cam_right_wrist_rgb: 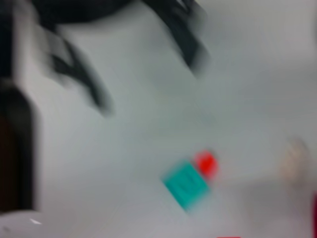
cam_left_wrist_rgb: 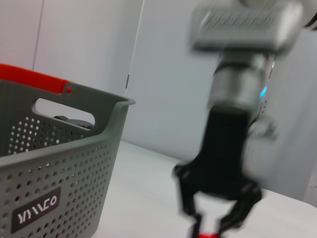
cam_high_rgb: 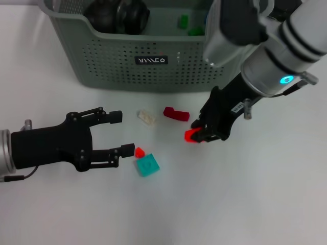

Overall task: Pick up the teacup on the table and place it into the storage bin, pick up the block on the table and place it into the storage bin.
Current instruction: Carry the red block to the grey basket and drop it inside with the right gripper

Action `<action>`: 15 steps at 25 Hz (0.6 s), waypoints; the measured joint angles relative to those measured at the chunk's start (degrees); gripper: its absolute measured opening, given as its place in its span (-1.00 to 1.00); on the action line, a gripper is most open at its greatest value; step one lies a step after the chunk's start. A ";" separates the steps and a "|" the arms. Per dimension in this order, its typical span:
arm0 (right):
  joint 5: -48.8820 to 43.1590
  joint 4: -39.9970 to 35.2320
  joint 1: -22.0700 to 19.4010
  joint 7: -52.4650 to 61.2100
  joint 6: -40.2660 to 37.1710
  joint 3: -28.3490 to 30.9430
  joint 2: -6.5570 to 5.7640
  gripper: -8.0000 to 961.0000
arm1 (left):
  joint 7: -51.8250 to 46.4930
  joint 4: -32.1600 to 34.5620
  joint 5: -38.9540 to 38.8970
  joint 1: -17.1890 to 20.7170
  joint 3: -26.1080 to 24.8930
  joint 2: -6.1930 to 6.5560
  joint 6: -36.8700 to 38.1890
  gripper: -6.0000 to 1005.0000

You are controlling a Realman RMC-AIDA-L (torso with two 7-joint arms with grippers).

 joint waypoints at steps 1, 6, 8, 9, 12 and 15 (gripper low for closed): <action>1.88 -3.42 -0.54 0.62 -3.04 0.53 0.01 -0.55 | 0.01 0.01 0.05 0.01 -0.05 0.01 0.01 0.68; 9.36 -16.17 -1.16 4.56 -8.34 4.37 -0.04 -0.54 | 0.33 -0.02 0.20 0.08 -1.13 0.15 0.04 0.68; 9.80 -18.19 0.00 6.49 -6.11 6.52 -0.01 -0.53 | 0.34 0.06 0.20 0.08 -1.25 0.21 0.27 0.68; 9.82 -18.65 0.59 7.47 -4.67 7.33 -0.01 -0.53 | 0.34 0.08 0.20 0.08 -1.30 0.23 0.41 0.68; 8.31 -18.99 2.78 11.74 2.39 8.76 -0.06 -0.52 | 0.35 0.12 0.20 0.09 -1.39 0.24 0.55 0.68; 3.02 -18.25 4.44 17.00 10.86 8.68 -0.05 -0.52 | 0.35 0.14 0.20 0.08 -1.40 0.24 0.62 0.68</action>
